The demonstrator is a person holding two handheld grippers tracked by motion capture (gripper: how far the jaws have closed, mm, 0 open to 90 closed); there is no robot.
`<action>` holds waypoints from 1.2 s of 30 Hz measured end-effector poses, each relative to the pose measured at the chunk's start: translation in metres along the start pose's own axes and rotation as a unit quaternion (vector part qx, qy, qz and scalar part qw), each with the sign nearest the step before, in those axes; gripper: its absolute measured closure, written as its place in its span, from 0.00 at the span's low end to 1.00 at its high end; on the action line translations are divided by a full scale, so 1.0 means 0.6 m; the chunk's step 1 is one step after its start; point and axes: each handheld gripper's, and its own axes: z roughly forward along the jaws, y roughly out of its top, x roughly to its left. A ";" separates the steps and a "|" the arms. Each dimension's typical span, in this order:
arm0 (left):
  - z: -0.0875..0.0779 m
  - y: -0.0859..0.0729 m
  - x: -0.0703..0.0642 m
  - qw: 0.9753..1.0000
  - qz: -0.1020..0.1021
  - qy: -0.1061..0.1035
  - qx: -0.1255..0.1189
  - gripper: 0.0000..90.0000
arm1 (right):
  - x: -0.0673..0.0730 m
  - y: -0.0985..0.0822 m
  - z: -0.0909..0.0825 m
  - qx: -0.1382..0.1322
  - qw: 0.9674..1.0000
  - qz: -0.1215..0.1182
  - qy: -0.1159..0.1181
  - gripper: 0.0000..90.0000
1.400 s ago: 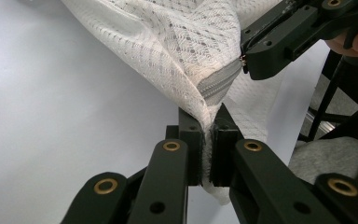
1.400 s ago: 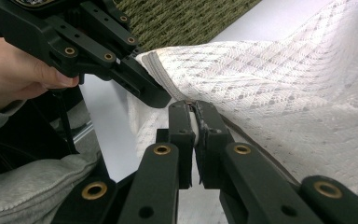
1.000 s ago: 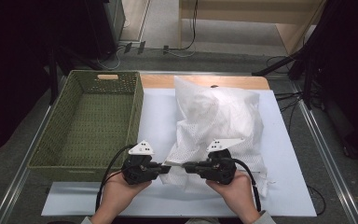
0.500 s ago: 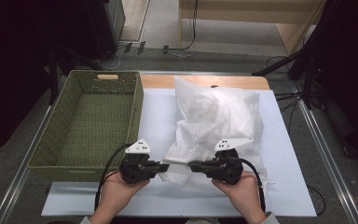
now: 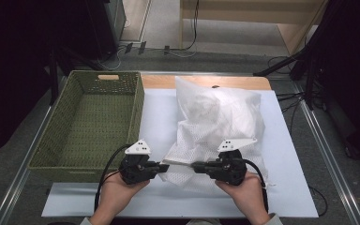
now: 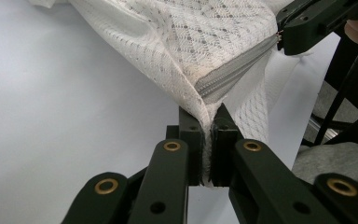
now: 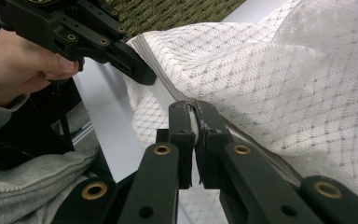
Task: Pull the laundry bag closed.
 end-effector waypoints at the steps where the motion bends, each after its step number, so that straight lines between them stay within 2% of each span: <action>1: 0.000 0.000 0.000 1.000 0.000 0.000 0.000 0.97 | 0.000 0.000 0.000 -0.001 1.000 0.000 0.001 0.97; 20: -0.003 -0.001 -0.002 1.000 0.002 0.000 -0.006 0.97 | -0.001 -0.004 -0.018 -0.006 1.000 0.002 -0.005 0.97; 36: -0.007 -0.001 0.000 1.000 -0.003 0.009 -0.009 0.97 | -0.016 -0.009 -0.046 -0.018 1.000 0.015 -0.011 0.97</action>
